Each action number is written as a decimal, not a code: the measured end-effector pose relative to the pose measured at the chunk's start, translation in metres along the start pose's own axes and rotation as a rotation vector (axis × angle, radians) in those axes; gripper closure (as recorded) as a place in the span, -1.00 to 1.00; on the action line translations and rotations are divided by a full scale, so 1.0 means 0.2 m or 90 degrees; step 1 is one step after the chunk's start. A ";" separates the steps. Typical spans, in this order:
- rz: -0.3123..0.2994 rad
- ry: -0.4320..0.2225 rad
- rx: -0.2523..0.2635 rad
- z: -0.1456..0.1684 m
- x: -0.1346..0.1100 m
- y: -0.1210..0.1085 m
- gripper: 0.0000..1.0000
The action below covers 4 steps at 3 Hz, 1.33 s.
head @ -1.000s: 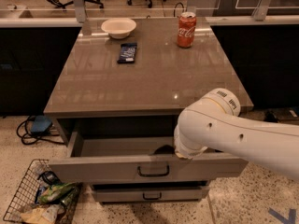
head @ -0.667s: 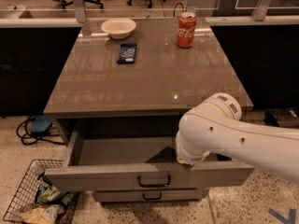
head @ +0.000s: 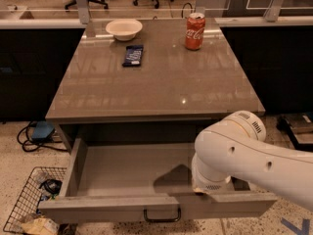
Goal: Open top drawer
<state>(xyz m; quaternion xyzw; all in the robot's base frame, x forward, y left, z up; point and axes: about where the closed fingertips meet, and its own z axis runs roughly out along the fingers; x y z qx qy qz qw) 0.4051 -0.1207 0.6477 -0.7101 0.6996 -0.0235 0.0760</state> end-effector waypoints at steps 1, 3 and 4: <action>0.018 0.004 -0.023 -0.03 0.01 0.11 1.00; 0.024 0.006 -0.038 -0.05 0.01 0.18 0.67; 0.024 0.007 -0.036 -0.05 0.01 0.18 0.19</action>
Offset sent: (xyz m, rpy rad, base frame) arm -0.0538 -0.0017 0.0012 -0.0003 0.1012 -0.0474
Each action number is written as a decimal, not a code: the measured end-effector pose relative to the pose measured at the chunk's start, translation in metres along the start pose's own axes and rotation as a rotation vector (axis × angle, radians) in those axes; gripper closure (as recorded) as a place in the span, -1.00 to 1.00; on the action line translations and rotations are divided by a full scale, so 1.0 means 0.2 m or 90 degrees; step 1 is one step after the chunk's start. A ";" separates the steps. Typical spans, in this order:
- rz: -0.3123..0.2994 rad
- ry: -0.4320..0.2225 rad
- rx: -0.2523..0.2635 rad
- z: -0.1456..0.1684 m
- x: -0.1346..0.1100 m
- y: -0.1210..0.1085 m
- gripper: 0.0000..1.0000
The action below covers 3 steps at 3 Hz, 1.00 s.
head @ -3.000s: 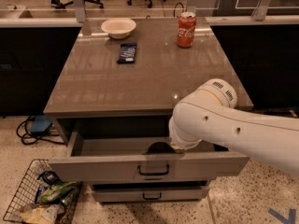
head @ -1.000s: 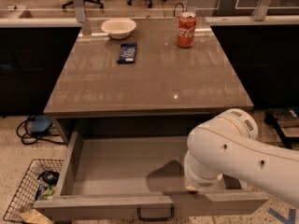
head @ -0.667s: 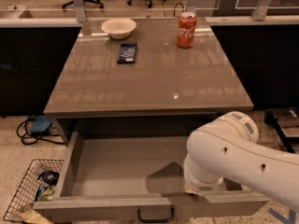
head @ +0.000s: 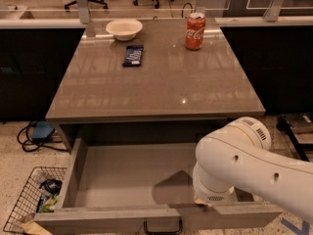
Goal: Open top drawer
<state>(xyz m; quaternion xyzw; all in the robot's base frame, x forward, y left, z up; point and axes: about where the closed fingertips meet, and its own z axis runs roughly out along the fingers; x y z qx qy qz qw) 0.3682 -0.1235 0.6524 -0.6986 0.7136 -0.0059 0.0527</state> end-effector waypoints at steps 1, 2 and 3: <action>0.000 0.001 0.002 -0.01 0.00 0.00 -0.30; -0.001 0.002 0.003 -0.01 0.00 0.00 -0.76; -0.001 0.003 0.004 -0.01 0.00 0.00 -1.00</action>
Offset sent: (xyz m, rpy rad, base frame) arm -0.0002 -0.0002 0.0008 -0.0014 -0.0021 0.0002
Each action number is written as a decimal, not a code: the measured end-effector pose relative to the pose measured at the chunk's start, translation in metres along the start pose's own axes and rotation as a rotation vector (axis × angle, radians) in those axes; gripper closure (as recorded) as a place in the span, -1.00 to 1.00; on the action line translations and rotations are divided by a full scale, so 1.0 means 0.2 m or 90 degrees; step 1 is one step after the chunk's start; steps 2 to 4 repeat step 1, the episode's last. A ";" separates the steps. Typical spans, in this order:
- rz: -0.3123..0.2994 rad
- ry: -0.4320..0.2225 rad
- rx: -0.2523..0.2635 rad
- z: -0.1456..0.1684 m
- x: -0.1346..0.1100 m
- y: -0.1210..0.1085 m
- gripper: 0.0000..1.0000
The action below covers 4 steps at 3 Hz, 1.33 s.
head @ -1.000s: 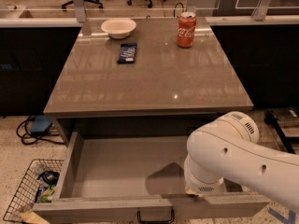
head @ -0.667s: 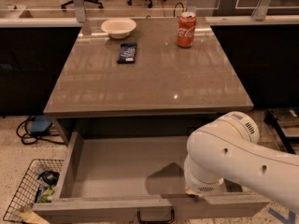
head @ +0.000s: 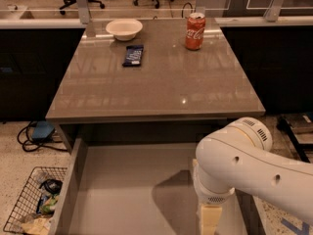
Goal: Open top drawer
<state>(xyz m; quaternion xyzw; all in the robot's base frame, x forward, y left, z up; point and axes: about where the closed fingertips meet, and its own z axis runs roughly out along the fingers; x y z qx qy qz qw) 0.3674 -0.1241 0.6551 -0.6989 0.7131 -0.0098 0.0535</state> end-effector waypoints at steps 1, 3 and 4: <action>0.000 0.000 0.000 0.00 0.00 0.00 -1.00; 0.000 0.000 0.000 0.00 0.00 0.00 -1.00; 0.000 0.000 0.000 0.00 0.00 0.00 -1.00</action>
Offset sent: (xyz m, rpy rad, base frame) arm 0.0000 0.0000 0.0000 0.0000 0.0000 0.0000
